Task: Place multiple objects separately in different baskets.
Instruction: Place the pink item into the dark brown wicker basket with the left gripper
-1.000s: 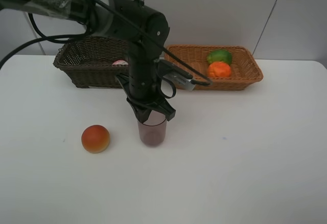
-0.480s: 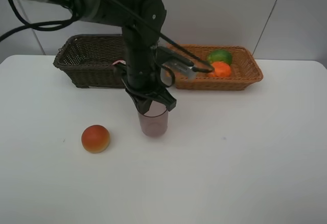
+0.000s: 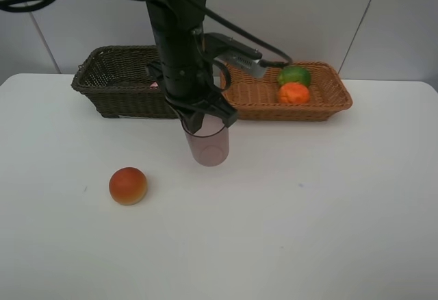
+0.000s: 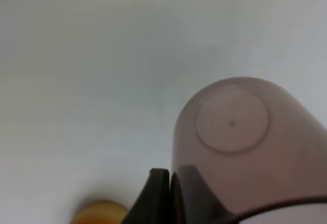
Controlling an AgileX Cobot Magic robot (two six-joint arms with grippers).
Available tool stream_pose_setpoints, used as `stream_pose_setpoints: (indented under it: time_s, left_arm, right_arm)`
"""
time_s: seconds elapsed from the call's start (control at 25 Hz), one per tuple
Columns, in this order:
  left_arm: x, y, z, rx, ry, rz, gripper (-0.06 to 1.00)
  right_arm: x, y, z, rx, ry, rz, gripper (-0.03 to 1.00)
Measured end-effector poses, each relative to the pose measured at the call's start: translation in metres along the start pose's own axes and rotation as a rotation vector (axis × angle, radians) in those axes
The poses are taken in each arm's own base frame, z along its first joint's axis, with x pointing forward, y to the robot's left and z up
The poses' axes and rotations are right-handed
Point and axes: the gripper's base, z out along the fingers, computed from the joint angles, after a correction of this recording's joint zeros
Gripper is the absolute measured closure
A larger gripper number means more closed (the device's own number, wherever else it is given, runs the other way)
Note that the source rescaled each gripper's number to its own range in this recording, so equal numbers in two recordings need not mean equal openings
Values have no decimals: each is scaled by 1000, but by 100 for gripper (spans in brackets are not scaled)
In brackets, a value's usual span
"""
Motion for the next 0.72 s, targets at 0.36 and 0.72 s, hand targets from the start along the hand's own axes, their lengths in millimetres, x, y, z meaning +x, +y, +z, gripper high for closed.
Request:
stream_pose_setpoints:
  time_s: [0.36,0.72]
  left_arm:
    - [5,33,-27,-5,-66,-65,94]
    - [20,111,-44,-41,-114,-267,94]
  right_arm:
    - [0,0,0,0,0,0,3]
    - [0,0,0,0,0,0,3]
